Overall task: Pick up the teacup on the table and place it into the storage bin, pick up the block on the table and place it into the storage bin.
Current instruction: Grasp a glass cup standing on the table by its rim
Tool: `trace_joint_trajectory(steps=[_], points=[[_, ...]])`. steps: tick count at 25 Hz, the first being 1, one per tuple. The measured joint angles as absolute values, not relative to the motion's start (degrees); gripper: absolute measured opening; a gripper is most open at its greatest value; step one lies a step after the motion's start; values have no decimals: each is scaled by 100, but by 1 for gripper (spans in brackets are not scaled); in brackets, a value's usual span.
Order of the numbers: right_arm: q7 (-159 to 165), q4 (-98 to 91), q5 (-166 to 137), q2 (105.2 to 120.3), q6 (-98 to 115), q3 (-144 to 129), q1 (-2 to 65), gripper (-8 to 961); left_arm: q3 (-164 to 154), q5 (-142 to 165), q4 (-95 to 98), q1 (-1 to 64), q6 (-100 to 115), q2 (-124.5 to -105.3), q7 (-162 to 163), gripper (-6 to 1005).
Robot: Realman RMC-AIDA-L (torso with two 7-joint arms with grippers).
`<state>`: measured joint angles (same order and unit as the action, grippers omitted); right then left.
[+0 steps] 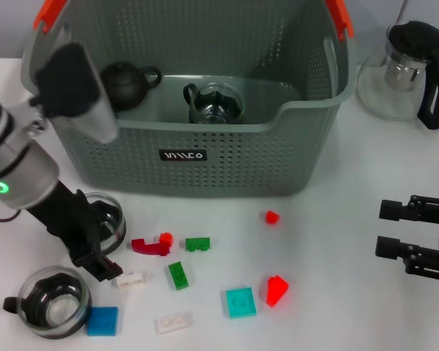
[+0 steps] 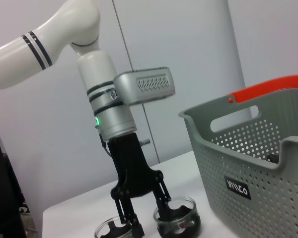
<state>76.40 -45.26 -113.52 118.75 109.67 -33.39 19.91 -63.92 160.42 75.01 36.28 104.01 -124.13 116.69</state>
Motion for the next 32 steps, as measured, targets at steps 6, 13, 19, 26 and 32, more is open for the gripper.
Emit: trace_joint_trajectory(steps=[6, 13, 19, 26, 32], points=[[7633, -4465, -11363, 11865, 10956, -3340, 1995, 622, -6860, 16055, 7404, 3546, 9960, -12420, 11973, 638], [7615, -4465, -11365, 11863, 10946, -3340, 1982, 622, -7085, 16102, 7319, 3548, 9761, -12423, 12135, 625], [7614, -4464, -11365, 11865, 10942, -3340, 1989, 622, -7243, 16273, 7117, 3573, 9522, -12411, 12369, 618], [7631, -4465, -11365, 11858, 10943, -3340, 1969, 623, -7147, 16321, 7070, 3600, 9407, -12413, 12517, 609], [7622, -4465, -11364, 11856, 10949, -3340, 1944, 623, -7185, 16340, 7085, 3600, 9424, -12409, 12559, 214]])
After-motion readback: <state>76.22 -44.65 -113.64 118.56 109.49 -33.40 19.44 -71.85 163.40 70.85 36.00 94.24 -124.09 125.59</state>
